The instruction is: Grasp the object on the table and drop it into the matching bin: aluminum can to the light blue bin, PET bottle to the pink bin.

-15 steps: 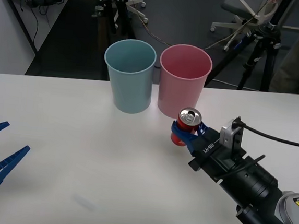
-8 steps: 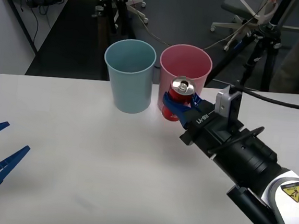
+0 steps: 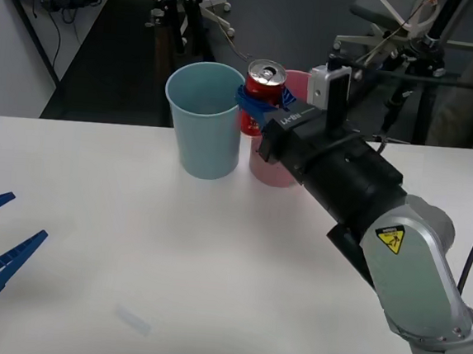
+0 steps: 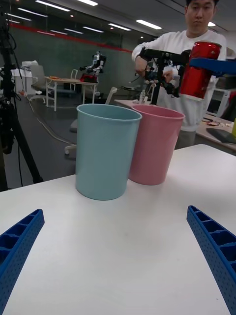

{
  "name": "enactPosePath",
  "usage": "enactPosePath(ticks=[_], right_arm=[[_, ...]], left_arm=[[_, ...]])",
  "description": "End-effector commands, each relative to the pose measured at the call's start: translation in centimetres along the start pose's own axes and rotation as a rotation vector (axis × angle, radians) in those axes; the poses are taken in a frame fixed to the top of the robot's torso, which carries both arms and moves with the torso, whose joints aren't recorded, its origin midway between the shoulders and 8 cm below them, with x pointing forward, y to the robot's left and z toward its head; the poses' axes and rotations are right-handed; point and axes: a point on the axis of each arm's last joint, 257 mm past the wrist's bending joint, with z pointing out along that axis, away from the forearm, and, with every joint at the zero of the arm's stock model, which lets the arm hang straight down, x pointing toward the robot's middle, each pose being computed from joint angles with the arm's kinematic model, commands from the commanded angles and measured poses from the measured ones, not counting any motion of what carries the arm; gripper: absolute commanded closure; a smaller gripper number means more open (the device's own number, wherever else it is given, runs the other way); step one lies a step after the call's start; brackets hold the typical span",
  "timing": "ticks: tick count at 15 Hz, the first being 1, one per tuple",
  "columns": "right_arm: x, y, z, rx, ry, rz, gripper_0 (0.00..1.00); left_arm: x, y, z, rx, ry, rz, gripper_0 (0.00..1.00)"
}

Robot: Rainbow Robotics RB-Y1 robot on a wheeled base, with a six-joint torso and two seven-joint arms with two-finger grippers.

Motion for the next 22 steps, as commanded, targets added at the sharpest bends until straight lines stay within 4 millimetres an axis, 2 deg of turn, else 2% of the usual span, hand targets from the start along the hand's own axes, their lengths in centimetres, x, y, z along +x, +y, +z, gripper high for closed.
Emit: enactPosePath(ticks=[1, 7, 10, 17, 22], right_arm=[[-0.6, -0.7, 3.4, 0.034, 0.011, -0.005, 1.0], [-0.8, -2.3, 10.4, 0.067, 0.053, -0.007, 1.0], [-0.4, -2.7, 13.1, 0.076, 0.071, -0.009, 1.0], [-0.4, -2.6, 16.4, 0.071, 0.098, -0.03, 1.0], [-0.6, -2.9, 16.6, 0.075, 0.101, -0.056, 1.0]], left_arm=[[0.0, 0.0, 0.0, 0.0, 0.0, 0.0, 0.0], [0.0, 0.0, 0.0, 0.0, 0.0, 0.0, 0.0], [0.0, 0.0, 0.0, 0.0, 0.0, 0.0, 0.0], [0.0, 0.0, 0.0, 0.0, 0.0, 0.0, 0.0], [0.0, 0.0, 0.0, 0.0, 0.0, 0.0, 0.0]])
